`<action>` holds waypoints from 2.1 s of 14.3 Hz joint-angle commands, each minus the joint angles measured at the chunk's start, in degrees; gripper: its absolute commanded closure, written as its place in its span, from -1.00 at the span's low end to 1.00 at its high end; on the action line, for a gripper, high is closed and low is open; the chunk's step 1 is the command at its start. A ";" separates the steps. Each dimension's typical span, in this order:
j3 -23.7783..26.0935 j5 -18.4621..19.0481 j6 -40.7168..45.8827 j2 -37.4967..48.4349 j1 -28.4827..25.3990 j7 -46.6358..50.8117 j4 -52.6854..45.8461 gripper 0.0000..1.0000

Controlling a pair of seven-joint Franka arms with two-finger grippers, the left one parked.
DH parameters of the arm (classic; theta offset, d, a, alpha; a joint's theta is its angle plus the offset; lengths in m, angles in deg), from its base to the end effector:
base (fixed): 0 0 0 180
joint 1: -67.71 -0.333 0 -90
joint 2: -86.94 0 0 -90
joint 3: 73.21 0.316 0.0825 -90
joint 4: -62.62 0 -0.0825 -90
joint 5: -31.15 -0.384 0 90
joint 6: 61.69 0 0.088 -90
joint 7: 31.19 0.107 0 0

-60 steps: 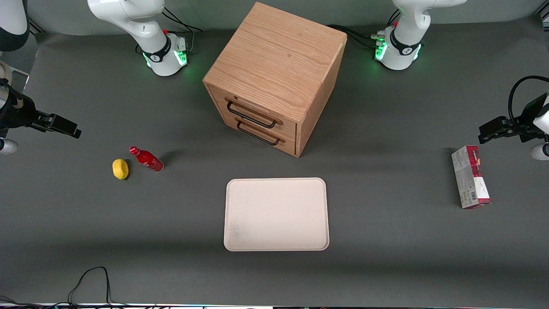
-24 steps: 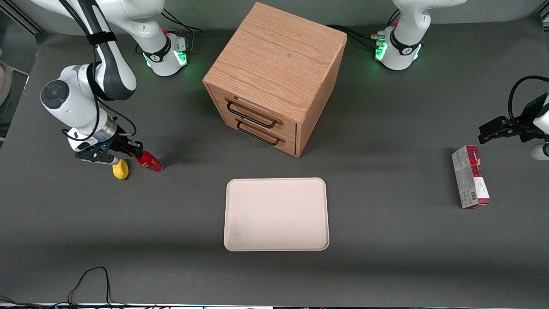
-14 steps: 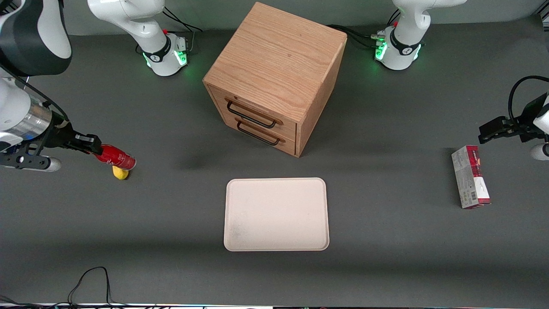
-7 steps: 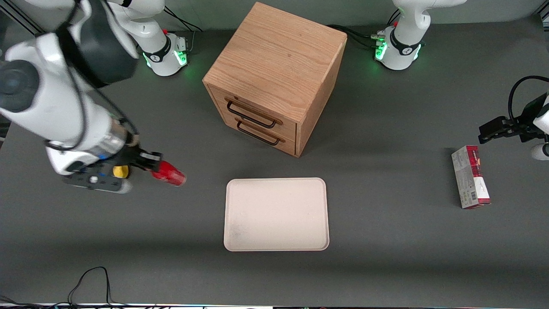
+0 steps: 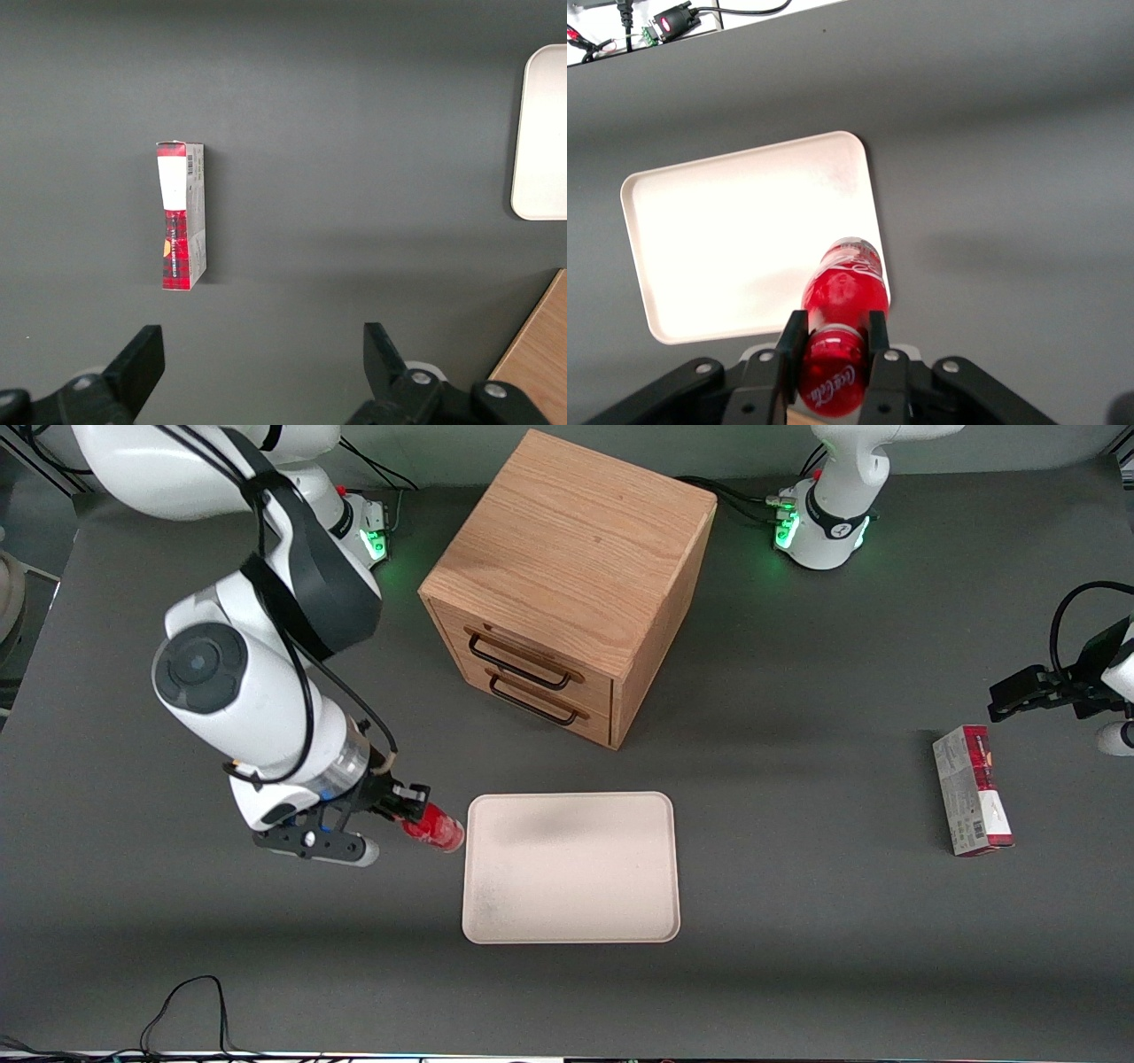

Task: Place coke bottle on tray
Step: 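Lower the bottle onto the tray's edge and open the right gripper, then raise the right gripper away from the bottle on the tray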

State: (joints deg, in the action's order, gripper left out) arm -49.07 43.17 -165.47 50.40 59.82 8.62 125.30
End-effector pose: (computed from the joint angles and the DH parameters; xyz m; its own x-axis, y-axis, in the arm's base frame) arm 0.6784 0.2935 0.4828 0.9788 -0.1917 0.0726 -0.1832 -0.9770 -0.1094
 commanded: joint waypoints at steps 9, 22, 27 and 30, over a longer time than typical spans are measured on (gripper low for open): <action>-0.06 11.27 -15.83 -15.32 -4.85 1.06 -4.14 1.00; -2.17 11.88 -20.50 -14.97 -4.94 1.41 -0.98 -1.00; -4.36 10.31 -15.16 -5.77 -4.94 0.45 4.19 -1.00; -9.71 -2.92 -11.81 7.48 -3.11 -9.09 14.89 -1.00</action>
State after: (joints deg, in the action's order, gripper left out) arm -54.80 47.83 -178.66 45.66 55.18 5.93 128.16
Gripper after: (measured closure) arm 0.000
